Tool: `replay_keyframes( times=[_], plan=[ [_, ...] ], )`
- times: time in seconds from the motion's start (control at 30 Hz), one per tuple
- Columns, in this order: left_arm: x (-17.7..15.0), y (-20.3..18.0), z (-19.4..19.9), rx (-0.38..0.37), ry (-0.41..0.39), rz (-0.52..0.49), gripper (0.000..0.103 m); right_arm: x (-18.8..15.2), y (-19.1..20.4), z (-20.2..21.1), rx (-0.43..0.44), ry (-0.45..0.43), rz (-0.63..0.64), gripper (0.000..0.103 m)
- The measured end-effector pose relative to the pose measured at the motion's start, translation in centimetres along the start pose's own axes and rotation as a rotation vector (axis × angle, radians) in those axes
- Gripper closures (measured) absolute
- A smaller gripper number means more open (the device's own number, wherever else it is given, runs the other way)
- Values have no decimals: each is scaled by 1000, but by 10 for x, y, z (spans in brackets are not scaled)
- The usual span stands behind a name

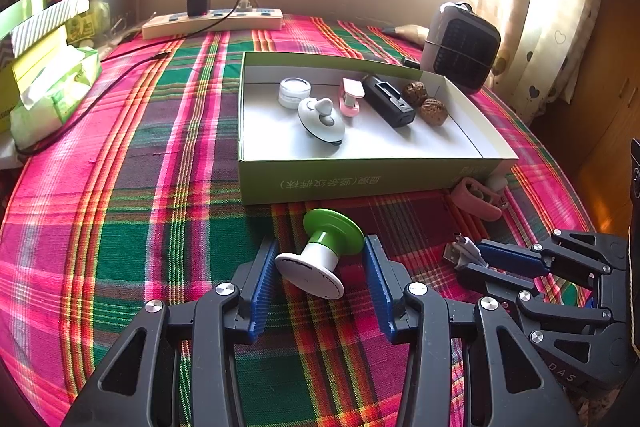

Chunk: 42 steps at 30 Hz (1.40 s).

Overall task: Organize objects
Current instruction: 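Close the right tool on the white USB cable while the left holds the spool, then carry the cable with the right tool while the left carries the spool over the box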

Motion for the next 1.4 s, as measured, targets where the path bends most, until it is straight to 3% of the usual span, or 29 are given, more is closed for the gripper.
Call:
replay_keyframes(
  times=[0.67,1.4],
  plan=[
    [10,0,7,6,-22,1,62,4,1,5,32,-33,-32,84],
    [36,-8,28,21,-92,-24,62,31,-9,29,23,-117,-53,84]
  ],
)
Point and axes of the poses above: each gripper's, at about its wrist camera, not at the fingertips, and z roughly against the way its jaws point, y to its left, x to its top, the point moved 4 cm from there along -z, roughly the way its jaws point, and after that the axes turned 13 degrees about x, right-handed, at the moved point
